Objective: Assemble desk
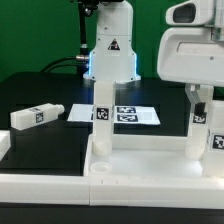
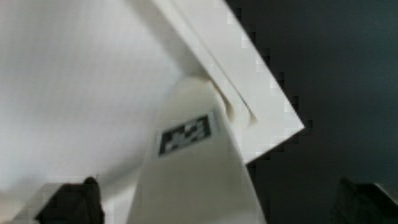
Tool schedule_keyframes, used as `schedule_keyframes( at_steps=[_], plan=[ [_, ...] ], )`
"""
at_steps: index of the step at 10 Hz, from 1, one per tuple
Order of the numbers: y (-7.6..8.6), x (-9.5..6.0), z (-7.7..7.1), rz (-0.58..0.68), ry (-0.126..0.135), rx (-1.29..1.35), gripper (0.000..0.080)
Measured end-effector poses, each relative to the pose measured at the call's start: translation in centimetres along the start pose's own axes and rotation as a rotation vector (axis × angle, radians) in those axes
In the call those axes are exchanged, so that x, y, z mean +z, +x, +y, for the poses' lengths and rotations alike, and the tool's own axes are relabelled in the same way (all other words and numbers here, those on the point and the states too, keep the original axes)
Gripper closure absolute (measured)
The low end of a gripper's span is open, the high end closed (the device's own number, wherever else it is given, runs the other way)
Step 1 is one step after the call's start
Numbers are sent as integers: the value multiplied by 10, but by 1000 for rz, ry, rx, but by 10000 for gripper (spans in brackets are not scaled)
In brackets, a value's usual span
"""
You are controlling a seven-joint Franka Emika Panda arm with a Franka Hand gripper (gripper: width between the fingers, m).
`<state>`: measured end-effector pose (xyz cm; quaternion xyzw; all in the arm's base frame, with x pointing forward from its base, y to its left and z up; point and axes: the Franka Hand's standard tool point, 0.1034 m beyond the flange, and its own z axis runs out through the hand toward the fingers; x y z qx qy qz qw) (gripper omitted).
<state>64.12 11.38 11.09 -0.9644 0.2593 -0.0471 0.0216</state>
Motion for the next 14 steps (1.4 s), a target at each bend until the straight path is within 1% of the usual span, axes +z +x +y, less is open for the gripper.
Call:
schedule_keyframes(
  at_steps=[1, 2, 3, 4, 5, 6, 8, 9, 10, 11, 12, 13, 14],
  plan=[
    [6, 0, 4, 10, 6, -238, 151],
    [6, 0, 4, 8, 8, -202, 151],
    [6, 0, 4, 8, 8, -170, 276],
    [6, 0, 4, 8, 8, -134, 276],
    [6, 1, 4, 7, 8, -51, 412],
    [6, 1, 4, 7, 8, 12, 516],
    [7, 1, 6, 6, 6, 168, 515],
    [6, 1, 6, 10, -2, 295, 515],
    [7, 1, 8, 5, -4, 474, 515],
    [5, 0, 9, -12, -13, 664, 515],
    [3, 0, 5, -24, -7, 884, 515],
    [2, 1, 6, -34, 14, 1105, 514],
    [1, 1, 9, -27, 22, 1195, 514]
  ],
)
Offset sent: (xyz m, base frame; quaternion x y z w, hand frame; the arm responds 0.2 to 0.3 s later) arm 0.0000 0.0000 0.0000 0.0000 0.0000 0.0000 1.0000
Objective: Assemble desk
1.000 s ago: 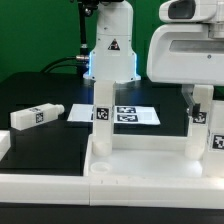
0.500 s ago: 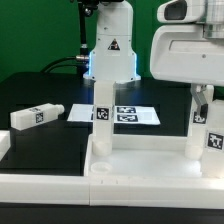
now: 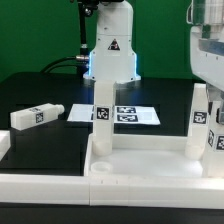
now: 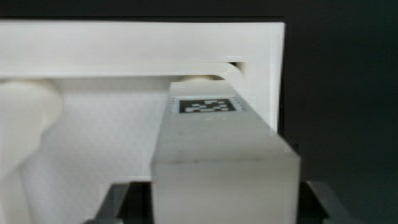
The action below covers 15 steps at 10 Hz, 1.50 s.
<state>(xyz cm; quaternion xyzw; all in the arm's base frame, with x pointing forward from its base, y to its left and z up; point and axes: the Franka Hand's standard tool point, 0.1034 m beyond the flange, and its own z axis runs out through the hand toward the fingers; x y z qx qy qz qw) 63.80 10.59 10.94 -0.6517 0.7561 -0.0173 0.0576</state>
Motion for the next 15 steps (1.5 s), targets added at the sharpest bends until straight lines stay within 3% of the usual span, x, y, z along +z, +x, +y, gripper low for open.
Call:
schedule_keyframes(
  at_steps=[5, 6, 9, 10, 11, 12, 13, 15],
  plan=[
    [5, 0, -1, 5, 1, 200, 514],
    [7, -1, -1, 1, 15, 278, 511],
    [7, 0, -1, 3, 14, 238, 511],
    [6, -1, -1, 2, 15, 237, 286],
    [3, -11, -5, -10, 27, 201, 286],
    [5, -33, -11, -34, 54, 140, 176],
    [15, -51, -17, -53, 80, 116, 157],
    [16, -50, -17, -52, 79, 123, 152]
  ],
)
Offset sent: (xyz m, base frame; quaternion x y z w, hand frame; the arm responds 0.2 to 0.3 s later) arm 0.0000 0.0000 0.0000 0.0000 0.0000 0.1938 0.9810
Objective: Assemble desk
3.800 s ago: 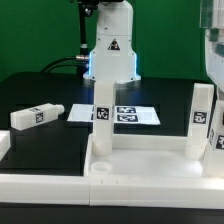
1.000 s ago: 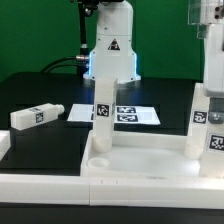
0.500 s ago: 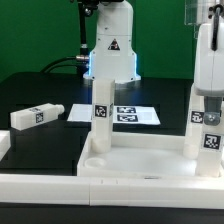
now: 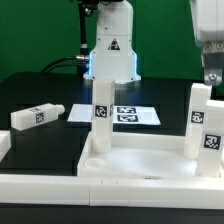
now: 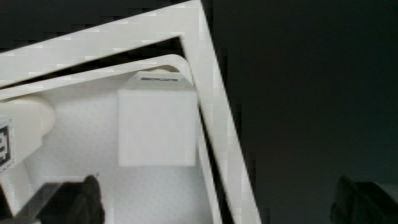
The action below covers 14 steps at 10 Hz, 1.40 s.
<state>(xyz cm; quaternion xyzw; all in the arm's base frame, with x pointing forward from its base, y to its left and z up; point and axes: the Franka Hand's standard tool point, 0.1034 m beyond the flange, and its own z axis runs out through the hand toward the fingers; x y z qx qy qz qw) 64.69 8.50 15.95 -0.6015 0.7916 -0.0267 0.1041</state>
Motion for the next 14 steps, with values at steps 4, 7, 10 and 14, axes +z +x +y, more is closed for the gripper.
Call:
schedule_keyframes(
  at_steps=[4, 7, 10, 14],
  plan=[
    [3, -2, 0, -1, 0, -75, 150],
    [47, -28, 9, -20, -4, -364, 150],
    [50, -32, 6, -21, 5, -563, 150],
    [93, -26, 27, -11, 14, -891, 150]
  ],
)
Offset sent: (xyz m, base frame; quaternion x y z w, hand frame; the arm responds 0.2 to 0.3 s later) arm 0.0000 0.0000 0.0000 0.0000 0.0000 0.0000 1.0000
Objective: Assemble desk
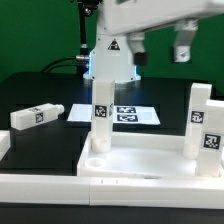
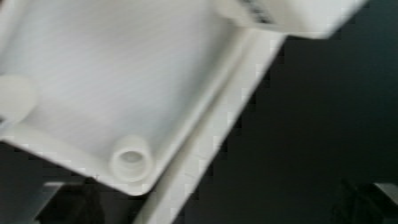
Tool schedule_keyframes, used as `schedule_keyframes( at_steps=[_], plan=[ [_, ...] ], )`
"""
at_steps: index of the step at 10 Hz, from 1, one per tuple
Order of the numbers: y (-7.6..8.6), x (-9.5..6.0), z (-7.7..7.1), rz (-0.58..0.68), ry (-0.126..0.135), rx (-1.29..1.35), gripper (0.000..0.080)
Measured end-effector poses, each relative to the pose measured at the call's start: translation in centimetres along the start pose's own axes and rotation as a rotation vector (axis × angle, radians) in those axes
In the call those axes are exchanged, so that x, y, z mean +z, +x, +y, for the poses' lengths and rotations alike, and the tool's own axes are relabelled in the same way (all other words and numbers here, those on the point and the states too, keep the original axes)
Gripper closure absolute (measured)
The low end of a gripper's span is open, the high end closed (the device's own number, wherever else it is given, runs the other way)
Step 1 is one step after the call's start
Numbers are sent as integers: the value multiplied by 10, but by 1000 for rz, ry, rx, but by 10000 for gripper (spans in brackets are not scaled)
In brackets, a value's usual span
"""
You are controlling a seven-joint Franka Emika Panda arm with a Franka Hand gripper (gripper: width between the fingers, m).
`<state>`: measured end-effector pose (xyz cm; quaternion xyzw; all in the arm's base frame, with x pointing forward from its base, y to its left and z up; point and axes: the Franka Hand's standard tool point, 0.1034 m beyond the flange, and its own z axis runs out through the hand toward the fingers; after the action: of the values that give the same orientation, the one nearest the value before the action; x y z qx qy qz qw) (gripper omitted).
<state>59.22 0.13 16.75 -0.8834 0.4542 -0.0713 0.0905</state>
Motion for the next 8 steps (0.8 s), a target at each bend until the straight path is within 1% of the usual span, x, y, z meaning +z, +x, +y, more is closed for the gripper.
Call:
schedule_keyframes(
  at_steps=[1, 2, 3, 4, 5, 6, 7, 8],
  plan=[
    [8, 0, 25, -10, -2, -158, 150],
    [25, 1, 55, -23, -4, -247, 150],
    [34, 0, 68, -29, -15, -289, 150],
    [26, 0, 58, -29, -18, -321, 150],
    [25, 1, 57, -31, -17, -392, 150],
    [27, 1, 59, -32, -18, -411, 150],
    [25, 1, 61, -56, -22, -398, 150],
    [26, 1, 63, -57, -20, -411, 150]
  ],
)
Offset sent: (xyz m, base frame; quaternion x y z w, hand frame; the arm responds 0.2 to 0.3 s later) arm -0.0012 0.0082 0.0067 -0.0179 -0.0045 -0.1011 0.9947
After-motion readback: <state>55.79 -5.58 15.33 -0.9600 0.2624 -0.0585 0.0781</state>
